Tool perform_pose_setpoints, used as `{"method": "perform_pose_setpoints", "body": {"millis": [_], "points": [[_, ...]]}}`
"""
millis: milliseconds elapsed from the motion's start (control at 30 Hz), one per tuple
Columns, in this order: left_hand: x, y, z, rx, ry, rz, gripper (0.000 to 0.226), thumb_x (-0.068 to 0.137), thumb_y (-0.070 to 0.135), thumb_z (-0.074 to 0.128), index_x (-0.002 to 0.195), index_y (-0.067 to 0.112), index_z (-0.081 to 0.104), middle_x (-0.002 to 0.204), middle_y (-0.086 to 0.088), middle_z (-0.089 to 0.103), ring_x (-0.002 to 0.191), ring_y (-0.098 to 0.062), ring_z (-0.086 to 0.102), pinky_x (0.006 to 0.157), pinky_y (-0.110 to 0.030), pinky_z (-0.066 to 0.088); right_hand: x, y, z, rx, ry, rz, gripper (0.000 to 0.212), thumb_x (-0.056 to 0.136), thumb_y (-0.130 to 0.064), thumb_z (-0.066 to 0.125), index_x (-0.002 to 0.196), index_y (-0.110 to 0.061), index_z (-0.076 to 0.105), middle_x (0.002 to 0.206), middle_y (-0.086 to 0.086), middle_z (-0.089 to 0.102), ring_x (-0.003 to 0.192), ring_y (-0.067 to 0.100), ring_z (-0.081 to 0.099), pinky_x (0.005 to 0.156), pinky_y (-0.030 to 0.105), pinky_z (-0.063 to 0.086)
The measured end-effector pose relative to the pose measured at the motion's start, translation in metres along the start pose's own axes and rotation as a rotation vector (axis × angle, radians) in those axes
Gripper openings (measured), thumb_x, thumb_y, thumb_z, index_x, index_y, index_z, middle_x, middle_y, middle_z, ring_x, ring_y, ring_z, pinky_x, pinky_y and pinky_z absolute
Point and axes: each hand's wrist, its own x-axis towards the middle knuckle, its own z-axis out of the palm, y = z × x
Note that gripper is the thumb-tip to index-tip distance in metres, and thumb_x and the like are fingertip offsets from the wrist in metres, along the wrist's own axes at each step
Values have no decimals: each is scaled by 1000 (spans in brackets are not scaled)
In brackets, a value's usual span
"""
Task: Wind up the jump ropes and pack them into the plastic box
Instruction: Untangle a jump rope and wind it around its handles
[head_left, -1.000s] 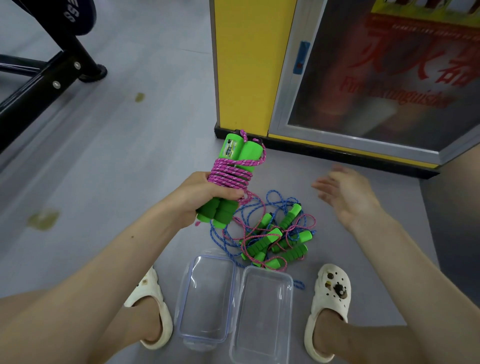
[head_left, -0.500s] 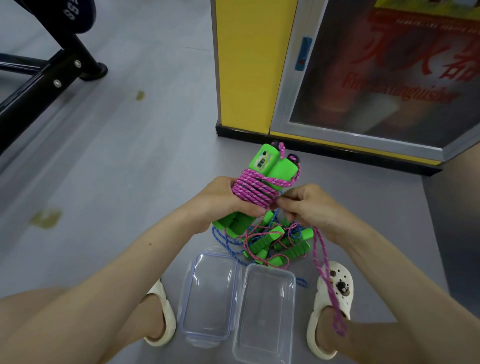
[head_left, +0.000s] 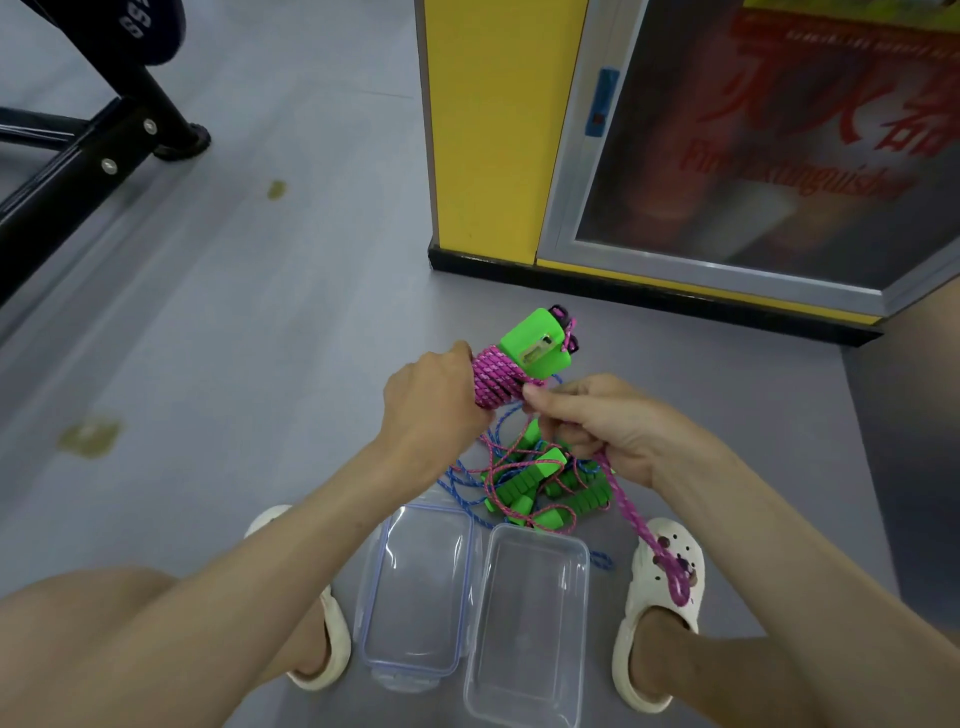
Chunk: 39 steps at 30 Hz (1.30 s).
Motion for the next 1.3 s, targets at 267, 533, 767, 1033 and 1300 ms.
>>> {"method": "perform_pose_setpoints", "body": {"millis": [267,533,767,1033,1300], "points": [[-14,4,25,293,357,381,48,37,19,90,70,12,55,54,0,54,40,-18,52,46,-19,-3,-3,4,8,38,173,-7,49,66,-56,72,67,-10,58,48,-1,44,35,6,25,34,17,21],[-1,1,-21,-743,-441,-10,90,67,63,64,144,24,37,129,2,55,109,-12,57,91,-29,49,-8,-3,-16,79,69,-144,43,76,-47,64,61,-10,49,40,-7,35,36,6,18,38,17,16],[-1,-14,-22,-1168,-701,-125,54,67,31,82,117,21,62,103,-2,73,93,-18,70,80,-30,57,-8,-1,-18,112,-120,-194,34,78,-36,61,84,-2,57,61,2,48,40,4,22,38,15,19],[-3,-6,-12,-361,-168,60,65,58,56,81,100,28,40,78,13,53,73,-14,54,62,-29,41,2,15,-8,-58,59,-40,36,96,-26,53,91,7,64,48,3,49,33,6,28,32,15,22],[-15,0,18,157,303,384,62,56,26,85,105,18,48,79,-1,51,58,-23,54,43,-27,29,2,6,6,64,12,29,55,72,-60,61,84,-6,58,53,3,54,37,6,31,37,17,22]]}}
